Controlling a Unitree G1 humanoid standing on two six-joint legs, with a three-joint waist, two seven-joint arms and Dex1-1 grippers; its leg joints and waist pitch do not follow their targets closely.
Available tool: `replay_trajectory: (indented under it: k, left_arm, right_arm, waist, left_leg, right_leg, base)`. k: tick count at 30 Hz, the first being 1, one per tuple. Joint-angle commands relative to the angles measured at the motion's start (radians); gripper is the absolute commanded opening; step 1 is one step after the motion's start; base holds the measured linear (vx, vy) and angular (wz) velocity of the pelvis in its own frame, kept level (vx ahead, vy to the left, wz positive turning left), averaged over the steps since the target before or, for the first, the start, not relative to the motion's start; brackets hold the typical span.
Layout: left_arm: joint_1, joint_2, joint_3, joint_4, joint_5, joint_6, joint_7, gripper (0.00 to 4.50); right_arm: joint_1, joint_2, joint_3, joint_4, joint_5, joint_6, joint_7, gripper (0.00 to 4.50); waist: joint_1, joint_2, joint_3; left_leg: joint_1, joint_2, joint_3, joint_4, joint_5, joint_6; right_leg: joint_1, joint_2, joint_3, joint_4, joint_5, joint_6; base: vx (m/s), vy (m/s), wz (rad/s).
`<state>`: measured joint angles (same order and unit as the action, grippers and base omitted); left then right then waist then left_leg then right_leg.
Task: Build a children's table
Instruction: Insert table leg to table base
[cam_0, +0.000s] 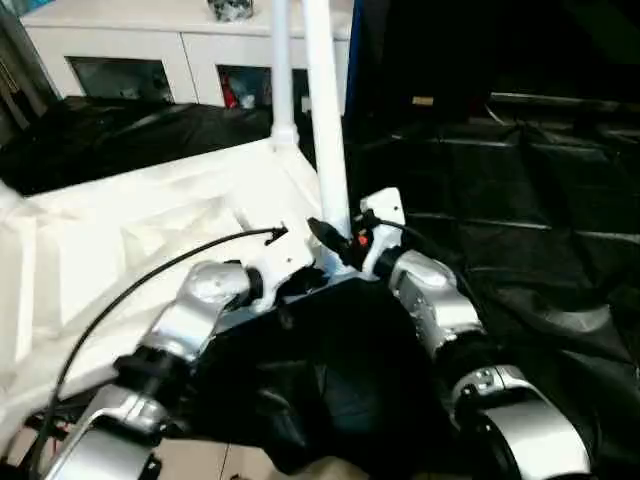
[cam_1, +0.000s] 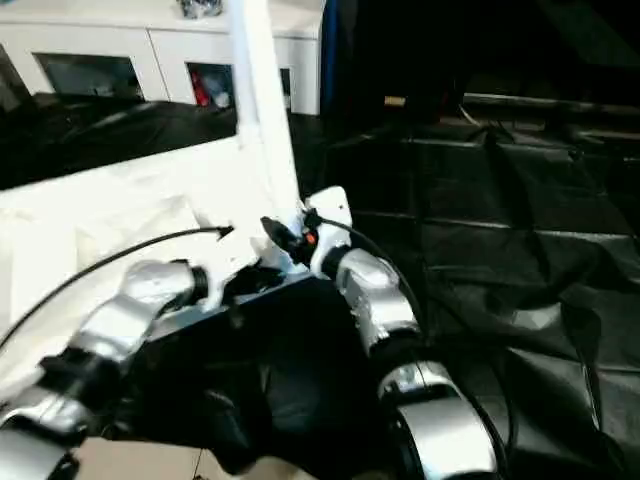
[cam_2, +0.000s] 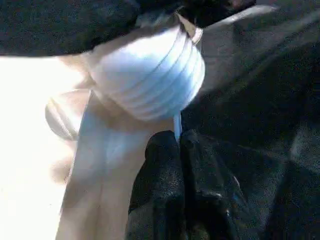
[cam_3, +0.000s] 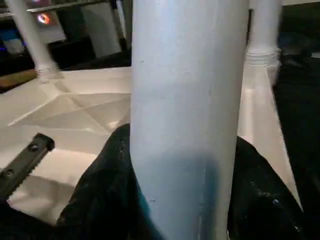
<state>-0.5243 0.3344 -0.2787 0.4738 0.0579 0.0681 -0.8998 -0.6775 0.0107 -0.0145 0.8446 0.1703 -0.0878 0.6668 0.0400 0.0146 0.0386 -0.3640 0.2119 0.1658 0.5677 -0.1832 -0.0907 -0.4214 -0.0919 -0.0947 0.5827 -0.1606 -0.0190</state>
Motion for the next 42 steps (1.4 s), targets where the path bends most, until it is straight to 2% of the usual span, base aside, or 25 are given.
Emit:
replay_trajectory:
  k: [1, 2, 3, 4, 5, 6, 8, 10, 13, 14, 16, 17, 18, 20, 22, 25, 27, 28, 29, 31, 33, 34, 35, 39, 42]
  left_arm:
    - [0.000, 0.033, 0.039, -0.114, -0.075, -0.005, -0.085, 0.56]
    - [0.010, 0.061, 0.040, -0.131, -0.079, -0.001, -0.111, 0.56]
    - [0.014, 0.075, 0.040, -0.137, -0.079, -0.003, -0.124, 0.77]
    - [0.019, 0.090, 0.041, -0.142, -0.078, -0.007, -0.135, 0.77]
    - [0.025, 0.111, 0.046, -0.147, -0.079, -0.010, -0.145, 0.92]
    - [0.030, 0.125, 0.051, -0.151, -0.086, -0.011, -0.159, 0.98]
    - [0.037, 0.151, 0.062, -0.152, -0.097, -0.015, -0.180, 1.04]
    - [0.044, 0.179, 0.070, -0.152, -0.107, -0.024, -0.204, 1.37]
    - [0.045, 0.188, 0.101, -0.165, -0.137, -0.004, -0.201, 1.40]
    - [0.032, 0.162, 0.140, -0.176, -0.176, 0.019, -0.169, 1.50]
    - [-0.033, 0.069, 0.227, -0.155, -0.214, 0.071, 0.006, 1.82]
    - [-0.038, 0.064, 0.230, -0.152, -0.214, 0.074, 0.019, 1.81]
    - [-0.064, 0.036, 0.250, -0.129, -0.210, 0.096, 0.089, 1.87]
    - [-0.168, -0.075, 0.314, -0.036, -0.230, 0.137, 0.292, 1.87]
    - [-0.191, -0.099, 0.322, -0.020, -0.235, 0.146, 0.326, 2.19]
    - [-0.261, -0.188, 0.308, -0.008, -0.255, 0.162, 0.347, 2.24]
    - [-0.275, -0.223, 0.307, -0.032, -0.281, 0.175, 0.328, 2.24]
    - [-0.278, -0.255, 0.288, -0.082, -0.314, 0.186, 0.288, 2.24]
    - [-0.275, -0.275, 0.270, -0.124, -0.340, 0.200, 0.257, 2.24]
    - [-0.263, -0.299, 0.237, -0.190, -0.372, 0.226, 0.215, 2.24]
    - [-0.252, -0.305, 0.215, -0.218, -0.374, 0.237, 0.213, 2.24]
    - [-0.251, -0.303, 0.220, -0.205, -0.360, 0.237, 0.234, 2.24]
    - [-0.252, -0.303, 0.226, -0.194, -0.350, 0.236, 0.248, 2.24]
    - [-0.267, -0.266, 0.275, -0.093, -0.282, 0.178, 0.331, 2.24]
    - [-0.262, -0.204, 0.289, -0.043, -0.243, 0.153, 0.367, 2.24]
  right_arm:
    - [0.022, -0.040, -0.025, -0.034, 0.009, 0.021, -0.002, 1.88]
    - [0.030, -0.049, -0.027, -0.062, 0.015, 0.030, 0.005, 1.88]
    - [0.033, -0.054, -0.028, -0.076, 0.018, 0.034, 0.009, 1.88]
    - [0.037, -0.059, -0.029, -0.092, 0.022, 0.040, 0.014, 1.88]
    - [0.045, -0.068, -0.029, -0.122, 0.031, 0.050, 0.024, 1.88]
    - [0.052, -0.074, -0.028, -0.148, 0.037, 0.058, 0.033, 1.88]
    - [0.066, -0.087, -0.025, -0.203, 0.049, 0.081, 0.052, 1.88]
    - [0.085, -0.101, -0.021, -0.273, 0.062, 0.111, 0.071, 1.88]
    - [0.101, -0.115, -0.018, -0.331, 0.076, 0.136, 0.080, 1.88]
    - [0.112, -0.124, -0.011, -0.364, 0.078, 0.150, 0.085, 1.88]
    - [0.141, -0.135, 0.006, -0.442, 0.083, 0.183, 0.089, 1.88]
    - [0.144, -0.135, 0.007, -0.448, 0.083, 0.186, 0.088, 1.88]
    - [0.151, -0.133, 0.013, -0.466, 0.086, 0.194, 0.089, 1.88]
    - [0.178, -0.121, 0.034, -0.526, 0.089, 0.228, 0.086, 1.88]
    - [0.184, -0.118, 0.039, -0.538, 0.089, 0.236, 0.084, 1.88]
    - [0.198, -0.111, 0.054, -0.560, 0.085, 0.254, 0.073, 1.88]
    - [0.203, -0.114, 0.059, -0.567, 0.081, 0.263, 0.068, 1.88]
    - [0.205, -0.119, 0.063, -0.563, 0.070, 0.266, 0.060, 1.88]
    - [0.208, -0.122, 0.065, -0.562, 0.062, 0.269, 0.054, 1.88]
    - [0.213, -0.126, 0.064, -0.566, 0.054, 0.274, 0.044, 1.88]
    - [0.217, -0.128, 0.060, -0.574, 0.053, 0.284, 0.032, 1.88]
    - [0.218, -0.131, 0.058, -0.579, 0.055, 0.289, 0.028, 1.88]
    - [0.219, -0.133, 0.057, -0.582, 0.056, 0.292, 0.026, 1.88]
    - [0.218, -0.146, 0.050, -0.592, 0.061, 0.300, 0.016, 1.88]
    - [0.211, -0.168, 0.034, -0.590, 0.056, 0.304, -0.002, 1.88]
  waist:
    - [0.003, 0.005, -0.066]
    - [0.006, 0.004, -0.067]
    - [0.010, 0.005, -0.063]
    - [0.010, 0.003, -0.062]
    - [0.011, -0.003, -0.056]
    - [0.015, 0.000, -0.054]
    - [0.015, -0.003, -0.054]
    - [0.015, -0.006, -0.054]
    - [0.015, -0.004, -0.056]
    - [0.016, -0.005, -0.056]
    - [0.019, -0.008, -0.057]
    - [0.024, -0.008, -0.059]
    - [0.021, -0.011, -0.058]
    - [0.023, -0.014, -0.058]
    - [0.026, -0.017, -0.061]
    - [0.028, -0.018, -0.064]
    - [0.032, -0.022, -0.064]
    - [0.033, -0.014, -0.064]
    - [0.031, -0.018, -0.064]
    - [0.032, -0.018, -0.065]
    - [0.032, -0.018, -0.062]
    - [0.033, -0.006, -0.061]
    - [0.028, -0.013, -0.059]
    - [0.023, -0.009, -0.058]
    - [0.020, -0.008, -0.060]
  left_leg:
    - [0.006, 0.018, 0.011, -0.055, -0.132, 0.101]
    - [0.009, 0.022, 0.010, -0.056, -0.134, 0.083]
    - [0.013, 0.021, 0.012, -0.057, -0.152, 0.073]
    - [0.012, 0.020, 0.014, -0.057, -0.156, 0.070]
    - [0.011, 0.018, 0.016, -0.060, -0.179, 0.062]
    - [0.013, 0.016, 0.015, -0.062, -0.205, 0.047]
    - [0.014, 0.015, 0.014, -0.063, -0.206, 0.033]
    - [0.011, 0.013, 0.014, -0.063, -0.206, 0.027]
    - [0.014, 0.013, 0.014, -0.062, -0.191, 0.019]
    - [0.013, 0.013, 0.015, -0.060, -0.183, 0.017]
    - [0.015, 0.013, 0.017, -0.055, -0.167, 0.019]
    - [0.019, 0.013, 0.017, -0.054, -0.167, 0.023]
    - [0.009, 0.011, 0.015, -0.056, -0.166, 0.028]
    - [0.011, 0.007, 0.017, -0.050, -0.163, 0.032]
    - [0.006, 0.008, 0.011, -0.050, -0.140, 0.042]
    - [0.003, 0.004, 0.013, -0.044, -0.109, 0.058]
    - [-0.001, 0.004, 0.013, -0.041, -0.080, 0.077]
    - [-0.002, 0.004, 0.011, -0.041, -0.081, 0.078]
    - [-0.004, 0.006, 0.011, -0.041, -0.085, 0.081]
    - [-0.005, 0.006, 0.011, -0.039, -0.073, 0.091]
    - [-0.003, 0.008, 0.012, -0.040, -0.091, 0.095]
    - [-0.002, 0.009, 0.011, -0.040, -0.097, 0.091]
    - [-0.003, 0.007, 0.011, -0.040, -0.113, 0.087]
    - [-0.003, 0.004, 0.008, -0.042, -0.153, 0.062]
    - [-0.001, 0.003, 0.005, -0.043, -0.161, 0.048]
  right_leg:
    - [0.072, -0.046, 0.046, -0.035, -0.037, -0.278]
    - [0.073, -0.048, 0.047, -0.034, -0.047, -0.279]
    - [0.067, -0.043, 0.048, -0.034, -0.063, -0.279]
    - [0.067, -0.042, 0.048, -0.035, -0.071, -0.273]
    - [0.068, -0.042, 0.050, -0.040, -0.115, -0.255]
    - [0.069, -0.043, 0.051, -0.044, -0.176, -0.229]
    - [0.068, -0.042, 0.053, -0.046, -0.208, -0.203]
    - [0.068, -0.043, 0.055, -0.047, -0.226, -0.190]
    - [0.066, -0.040, 0.057, -0.043, -0.194, -0.194]
    - [0.067, -0.040, 0.057, -0.040, -0.170, -0.203]
    - [0.068, -0.036, 0.057, -0.035, -0.117, -0.222]
    - [0.065, -0.037, 0.056, -0.036, -0.111, -0.229]
    - [0.071, -0.036, 0.054, -0.036, -0.122, -0.224]
    - [0.071, -0.035, 0.055, -0.038, -0.121, -0.215]
    - [0.076, -0.040, 0.053, -0.036, -0.111, -0.215]
    - [0.077, -0.040, 0.053, -0.038, -0.088, -0.215]
    - [0.079, -0.041, 0.053, -0.034, -0.052, -0.236]
    - [0.080, -0.042, 0.052, -0.033, -0.052, -0.237]
    - [0.083, -0.043, 0.051, -0.036, -0.058, -0.235]
    - [0.080, -0.042, 0.051, -0.033, -0.041, -0.246]
    - [0.079, -0.042, 0.050, -0.038, -0.077, -0.247]
    - [0.078, -0.042, 0.050, -0.038, -0.085, -0.245]
    - [0.078, -0.038, 0.049, -0.042, -0.099, -0.234]
    - [0.079, -0.035, 0.046, -0.052, -0.174, -0.188]
    - [0.078, -0.036, 0.045, -0.052, -0.198, -0.169]
  base:
    - [0.000, 0.000, 0.00]
    - [0.000, 0.000, 0.00]
    - [0.000, 0.000, 0.00]
    - [0.000, 0.000, 0.00]
    - [0.000, 0.000, 0.00]
    - [0.000, 0.000, 0.00]
    - [0.000, 0.000, 0.00]
    - [0.000, 0.000, 0.00]
    - [0.000, 0.000, 0.00]
    - [0.000, 0.000, 0.00]
    - [0.000, 0.000, 0.00]
    - [0.000, 0.000, 0.00]
    - [0.000, 0.000, 0.00]
    - [0.000, 0.000, 0.00]
    - [0.000, 0.000, 0.00]
    - [0.000, 0.000, 0.00]
    - [0.000, 0.000, 0.00]
    - [0.000, 0.000, 0.00]
    - [0.000, 0.000, 0.00]
    - [0.000, 0.000, 0.00]
    - [0.000, 0.000, 0.00]
    - [0.000, 0.000, 0.00]
    - [0.000, 0.000, 0.00]
    - [0.000, 0.000, 0.00]
    - [0.000, 0.000, 0.00]
